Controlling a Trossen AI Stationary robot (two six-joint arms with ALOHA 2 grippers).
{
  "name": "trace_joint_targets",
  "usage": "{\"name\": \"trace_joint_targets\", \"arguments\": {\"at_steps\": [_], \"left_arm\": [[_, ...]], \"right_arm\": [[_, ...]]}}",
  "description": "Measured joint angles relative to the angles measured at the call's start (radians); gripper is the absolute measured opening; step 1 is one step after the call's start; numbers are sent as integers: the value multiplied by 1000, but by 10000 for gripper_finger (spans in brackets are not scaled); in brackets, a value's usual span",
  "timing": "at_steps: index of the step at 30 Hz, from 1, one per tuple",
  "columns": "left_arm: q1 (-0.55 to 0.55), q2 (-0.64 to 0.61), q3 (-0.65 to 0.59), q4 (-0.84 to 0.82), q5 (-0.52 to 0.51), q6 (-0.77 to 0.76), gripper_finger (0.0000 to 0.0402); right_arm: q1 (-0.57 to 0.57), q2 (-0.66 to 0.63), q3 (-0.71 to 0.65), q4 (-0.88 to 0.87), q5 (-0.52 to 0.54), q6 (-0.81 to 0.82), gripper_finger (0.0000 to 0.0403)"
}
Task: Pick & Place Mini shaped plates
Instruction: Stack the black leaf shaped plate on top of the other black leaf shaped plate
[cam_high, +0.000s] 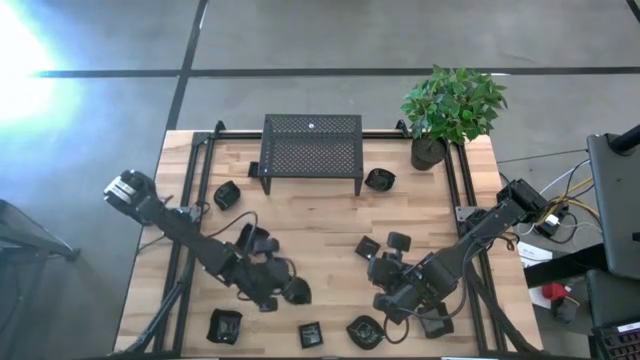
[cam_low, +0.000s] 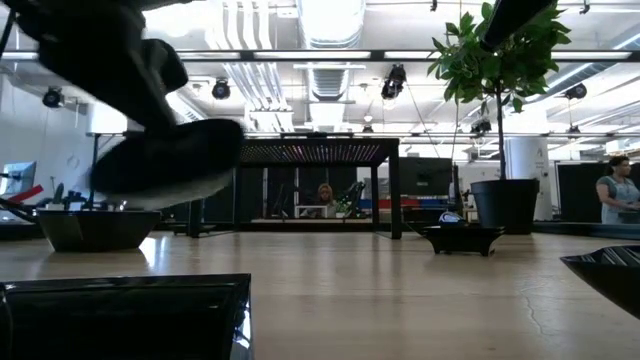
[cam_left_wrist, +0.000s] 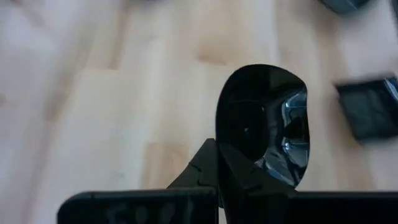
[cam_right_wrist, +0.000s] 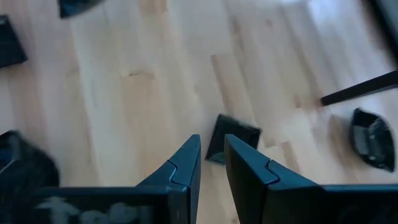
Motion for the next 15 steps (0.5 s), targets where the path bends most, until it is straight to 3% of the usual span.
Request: {"name": "trace_joint_targets", "arguments": {"at_steps": [8,15], "left_arm": [[36,-3,0,4,-272,-19,0],[70,-3,0,54,-464,-7,0]], "right_arm": [[1,1,-16,8,255,-15,68],[-3,3,-117,244,360,-253,68]]}}
